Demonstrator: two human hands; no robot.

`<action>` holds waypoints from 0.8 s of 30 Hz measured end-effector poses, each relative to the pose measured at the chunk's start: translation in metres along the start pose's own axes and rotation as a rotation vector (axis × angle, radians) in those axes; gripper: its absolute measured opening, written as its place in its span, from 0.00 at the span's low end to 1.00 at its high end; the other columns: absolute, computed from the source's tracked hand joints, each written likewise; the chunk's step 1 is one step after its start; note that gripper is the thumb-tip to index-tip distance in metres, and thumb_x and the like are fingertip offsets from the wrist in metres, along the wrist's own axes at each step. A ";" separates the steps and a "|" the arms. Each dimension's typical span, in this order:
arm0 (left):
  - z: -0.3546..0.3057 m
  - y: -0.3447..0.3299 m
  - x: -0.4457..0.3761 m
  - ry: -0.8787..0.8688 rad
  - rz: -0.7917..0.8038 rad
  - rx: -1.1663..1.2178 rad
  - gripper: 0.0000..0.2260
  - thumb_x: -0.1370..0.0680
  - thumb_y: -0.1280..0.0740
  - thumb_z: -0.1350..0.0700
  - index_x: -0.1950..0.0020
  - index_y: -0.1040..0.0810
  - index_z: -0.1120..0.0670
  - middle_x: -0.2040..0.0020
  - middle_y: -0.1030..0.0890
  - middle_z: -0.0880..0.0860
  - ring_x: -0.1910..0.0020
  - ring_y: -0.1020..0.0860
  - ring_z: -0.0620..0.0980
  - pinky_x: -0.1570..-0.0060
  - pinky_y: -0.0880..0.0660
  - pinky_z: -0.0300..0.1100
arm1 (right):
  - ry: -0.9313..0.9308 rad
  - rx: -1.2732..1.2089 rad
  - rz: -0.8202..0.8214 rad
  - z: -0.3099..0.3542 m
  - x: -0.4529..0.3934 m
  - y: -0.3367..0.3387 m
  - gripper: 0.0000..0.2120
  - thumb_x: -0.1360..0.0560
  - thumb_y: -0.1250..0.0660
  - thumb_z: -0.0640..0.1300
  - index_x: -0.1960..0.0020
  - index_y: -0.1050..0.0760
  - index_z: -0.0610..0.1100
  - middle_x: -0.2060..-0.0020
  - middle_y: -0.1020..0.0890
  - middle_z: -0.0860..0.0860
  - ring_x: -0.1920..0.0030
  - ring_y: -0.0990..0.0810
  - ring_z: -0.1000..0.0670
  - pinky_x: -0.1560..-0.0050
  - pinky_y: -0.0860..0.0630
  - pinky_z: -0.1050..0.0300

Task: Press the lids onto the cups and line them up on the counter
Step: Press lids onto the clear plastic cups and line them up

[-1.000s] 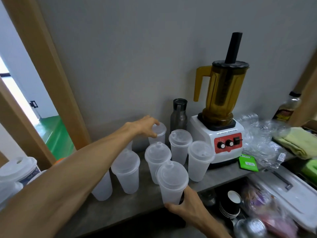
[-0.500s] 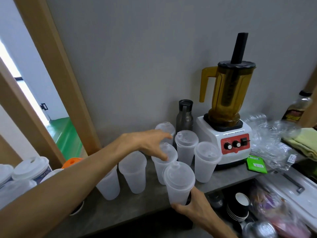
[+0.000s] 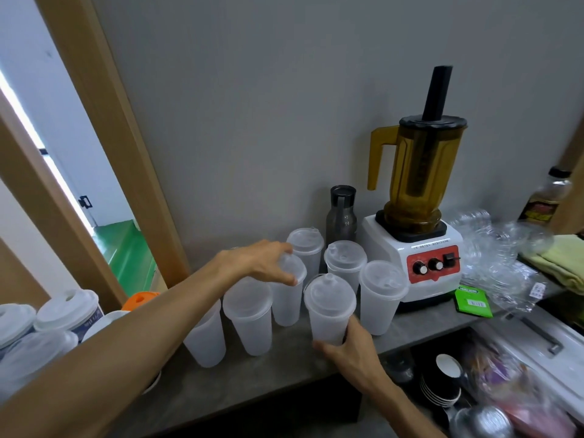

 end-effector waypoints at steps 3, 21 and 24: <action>0.001 0.000 0.000 0.006 -0.021 0.003 0.37 0.30 0.32 0.35 0.25 0.37 0.48 0.30 0.29 0.50 0.36 0.27 0.53 0.38 0.27 0.55 | 0.000 -0.027 -0.072 -0.001 -0.009 -0.007 0.32 0.34 0.20 0.48 0.35 0.32 0.56 0.42 0.21 0.60 0.44 0.21 0.57 0.50 0.24 0.65; 0.087 -0.105 0.281 -0.010 -0.502 0.405 0.04 0.23 0.30 0.51 0.52 0.20 0.50 0.58 0.20 0.44 0.59 0.22 0.43 0.57 0.26 0.36 | 0.255 0.221 0.252 0.028 0.103 -0.165 0.13 0.30 0.23 0.37 0.55 0.22 0.52 0.59 0.20 0.57 0.57 0.20 0.57 0.53 0.25 0.64; 0.142 -0.204 0.339 0.315 -0.300 0.436 0.06 0.24 0.31 0.46 0.55 0.21 0.47 0.60 0.20 0.43 0.61 0.22 0.41 0.58 0.23 0.43 | 0.316 0.325 0.522 0.035 0.118 -0.239 0.07 0.26 0.26 0.42 0.50 0.20 0.50 0.57 0.21 0.60 0.54 0.20 0.57 0.47 0.23 0.61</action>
Point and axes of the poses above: each hand's wrist, its own x-axis away from the middle knuckle, its own y-axis out of the back of the hand, z = x × y, the point moved 3 cm from there along -x, towards the middle knuckle
